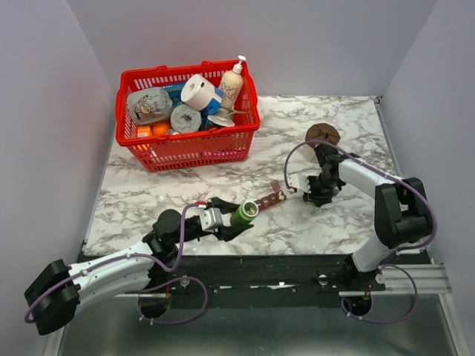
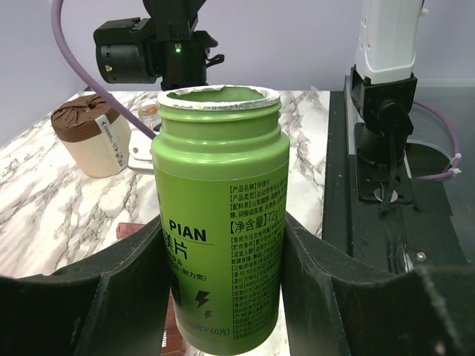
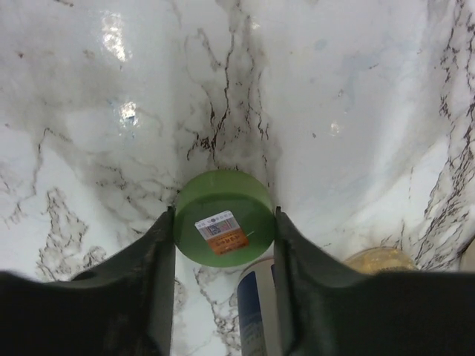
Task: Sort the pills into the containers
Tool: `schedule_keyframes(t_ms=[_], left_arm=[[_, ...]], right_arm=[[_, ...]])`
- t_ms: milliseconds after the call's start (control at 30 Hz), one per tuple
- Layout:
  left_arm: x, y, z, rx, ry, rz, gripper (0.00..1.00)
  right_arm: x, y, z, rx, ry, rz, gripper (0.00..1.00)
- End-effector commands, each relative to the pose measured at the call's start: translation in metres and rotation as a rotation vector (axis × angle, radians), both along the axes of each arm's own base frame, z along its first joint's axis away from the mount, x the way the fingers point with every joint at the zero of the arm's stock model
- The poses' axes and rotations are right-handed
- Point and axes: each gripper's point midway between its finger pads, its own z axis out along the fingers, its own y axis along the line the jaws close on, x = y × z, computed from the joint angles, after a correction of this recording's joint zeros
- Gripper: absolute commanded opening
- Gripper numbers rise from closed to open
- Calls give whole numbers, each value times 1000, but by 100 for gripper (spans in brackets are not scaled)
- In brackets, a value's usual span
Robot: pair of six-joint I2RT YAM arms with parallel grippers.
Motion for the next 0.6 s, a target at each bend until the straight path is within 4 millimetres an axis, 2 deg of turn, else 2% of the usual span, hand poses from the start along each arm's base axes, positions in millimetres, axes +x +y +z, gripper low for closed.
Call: schedule_keyframes(t_ms=[0,33,67,100,133,167,200,233,333,367,467,567], left_arm=[[-1,-2,1,2,-12,-13,0],[-3,-3,-1,11,-9,-27,0],[-3,-5,-2,20,-3,-35,0],[-3,-6,-2,25,-4,-42,0],[-7,-8,-4,33,-1,-65,0],[-7,-10,-3,39,3,-76,0],[-8,-12,-3,42,5,-88,0],[-8,-14,-4,47,11,-98,0],[-10,-21,-3,67,24,-133,0],[-10,-25,0,72,25,-150,0],[-8,-30,0,95,45,-161,0],[-10,-34,0,110,89,-186,0]], right_arm=[[-8,18,13,90,51,-29,31],[-16,21,21,117,79,-35,29],[-17,28,37,162,63,-46,27],[-15,48,60,271,59,-28,26],[-32,55,76,323,113,-22,26],[-38,66,95,388,127,-17,25],[-48,85,125,514,132,13,26],[-58,93,152,565,150,29,25],[-86,122,207,703,149,122,25],[-100,134,216,720,168,159,25],[-124,157,243,767,166,234,25],[-132,172,257,779,145,291,25]])
